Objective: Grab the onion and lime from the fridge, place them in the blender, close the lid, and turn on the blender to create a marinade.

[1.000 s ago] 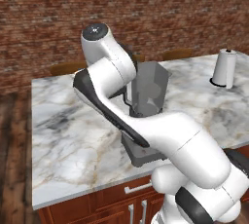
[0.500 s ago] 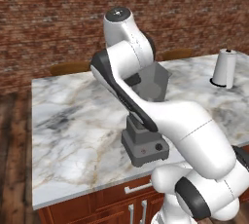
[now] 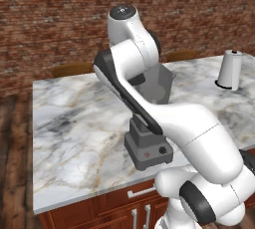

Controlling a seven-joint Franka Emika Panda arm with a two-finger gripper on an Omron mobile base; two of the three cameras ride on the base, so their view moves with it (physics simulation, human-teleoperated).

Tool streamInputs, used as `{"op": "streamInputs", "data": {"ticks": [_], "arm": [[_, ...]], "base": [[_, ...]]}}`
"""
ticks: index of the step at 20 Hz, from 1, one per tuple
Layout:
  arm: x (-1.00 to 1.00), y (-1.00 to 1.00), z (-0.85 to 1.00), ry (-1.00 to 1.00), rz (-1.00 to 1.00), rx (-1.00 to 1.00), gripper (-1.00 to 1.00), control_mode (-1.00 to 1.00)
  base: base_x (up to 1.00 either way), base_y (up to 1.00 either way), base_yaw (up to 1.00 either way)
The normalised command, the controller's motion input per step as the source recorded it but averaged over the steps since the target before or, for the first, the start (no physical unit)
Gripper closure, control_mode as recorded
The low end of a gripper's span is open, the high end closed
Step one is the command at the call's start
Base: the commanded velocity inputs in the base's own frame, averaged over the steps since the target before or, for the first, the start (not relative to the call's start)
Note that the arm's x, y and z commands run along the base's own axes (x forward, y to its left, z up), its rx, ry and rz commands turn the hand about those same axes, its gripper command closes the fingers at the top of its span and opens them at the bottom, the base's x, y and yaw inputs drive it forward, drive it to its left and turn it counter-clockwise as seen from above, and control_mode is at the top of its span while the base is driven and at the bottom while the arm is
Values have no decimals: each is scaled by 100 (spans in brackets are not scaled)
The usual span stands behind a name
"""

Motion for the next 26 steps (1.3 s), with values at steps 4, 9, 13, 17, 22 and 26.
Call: {"op": "streamInputs", "data": {"ticks": [4, 9, 13, 17, 22, 26], "arm": [[-2, 0, 50, -6, 0, 0, 100, -100], [0, -7, 50, 0, 0, 1, 100, -100], [9, -35, 55, 6, 0, 10, 100, -100], [3, -44, 48, 10, 0, 8, 100, -100], [-1, -89, -11, 14, 11, 4, 100, -100], [-1, -49, -38, 11, 13, 0, 100, -100]], "base": [[0, 0, 0], [0, 0, 0], [0, 0, 0], [0, 0, 0], [0, 0, 0], [0, 0, 0]]}}
